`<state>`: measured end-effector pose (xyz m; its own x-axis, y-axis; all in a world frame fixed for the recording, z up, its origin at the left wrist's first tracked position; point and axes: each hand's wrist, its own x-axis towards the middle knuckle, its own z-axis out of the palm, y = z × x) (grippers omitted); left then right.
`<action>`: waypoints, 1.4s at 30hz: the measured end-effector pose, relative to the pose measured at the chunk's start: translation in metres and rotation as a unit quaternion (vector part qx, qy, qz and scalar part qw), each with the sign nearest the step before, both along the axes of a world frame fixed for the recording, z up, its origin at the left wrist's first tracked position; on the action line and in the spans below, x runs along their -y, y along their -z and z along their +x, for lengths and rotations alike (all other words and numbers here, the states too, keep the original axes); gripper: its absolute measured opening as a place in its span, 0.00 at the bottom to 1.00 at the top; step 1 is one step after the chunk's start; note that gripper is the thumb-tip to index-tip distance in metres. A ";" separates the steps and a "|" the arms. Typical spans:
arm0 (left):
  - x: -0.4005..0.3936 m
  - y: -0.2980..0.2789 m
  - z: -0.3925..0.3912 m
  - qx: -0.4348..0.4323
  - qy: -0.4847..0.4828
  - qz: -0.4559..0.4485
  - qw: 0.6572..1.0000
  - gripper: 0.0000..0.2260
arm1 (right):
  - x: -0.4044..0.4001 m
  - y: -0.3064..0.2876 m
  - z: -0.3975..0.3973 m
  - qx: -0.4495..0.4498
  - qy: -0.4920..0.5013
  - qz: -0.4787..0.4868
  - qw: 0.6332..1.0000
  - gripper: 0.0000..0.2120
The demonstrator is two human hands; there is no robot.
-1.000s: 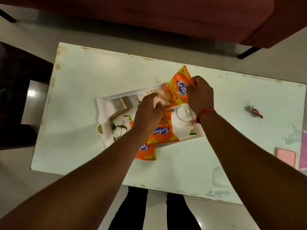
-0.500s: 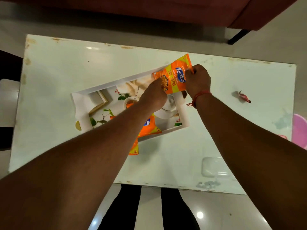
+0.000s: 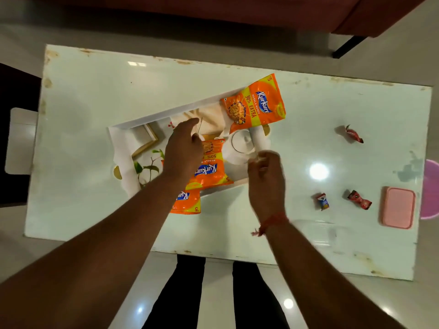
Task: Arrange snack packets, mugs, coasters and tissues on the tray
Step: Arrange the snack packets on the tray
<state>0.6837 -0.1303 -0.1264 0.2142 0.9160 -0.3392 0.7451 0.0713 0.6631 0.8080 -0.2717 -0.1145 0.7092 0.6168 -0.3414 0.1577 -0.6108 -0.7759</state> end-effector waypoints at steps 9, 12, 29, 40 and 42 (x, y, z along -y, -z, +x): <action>0.007 0.013 -0.031 -0.082 0.085 -0.041 0.992 0.15 | 0.003 -0.002 -0.081 -0.402 0.130 -0.064 0.904 0.12; 0.006 0.010 -0.027 -0.110 0.138 -0.053 0.983 0.15 | -0.010 0.001 -0.066 -0.320 0.140 -0.073 0.934 0.04; 0.070 0.005 0.041 -0.006 0.155 -0.161 0.975 0.27 | -0.019 0.017 0.058 0.061 -0.009 -0.112 0.992 0.12; 0.077 0.010 0.064 0.037 0.093 -0.254 0.962 0.22 | -0.025 0.014 0.083 0.109 -0.021 -0.122 0.986 0.11; 0.078 0.011 0.065 0.032 0.099 -0.250 0.963 0.21 | -0.024 0.016 0.086 0.100 -0.022 -0.124 0.987 0.11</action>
<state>0.7487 -0.2078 -0.1377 0.4031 0.5807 -0.7073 0.7364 0.2531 0.6274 0.8936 -0.2475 -0.1301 0.7516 0.5640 -0.3421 0.3228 -0.7667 -0.5549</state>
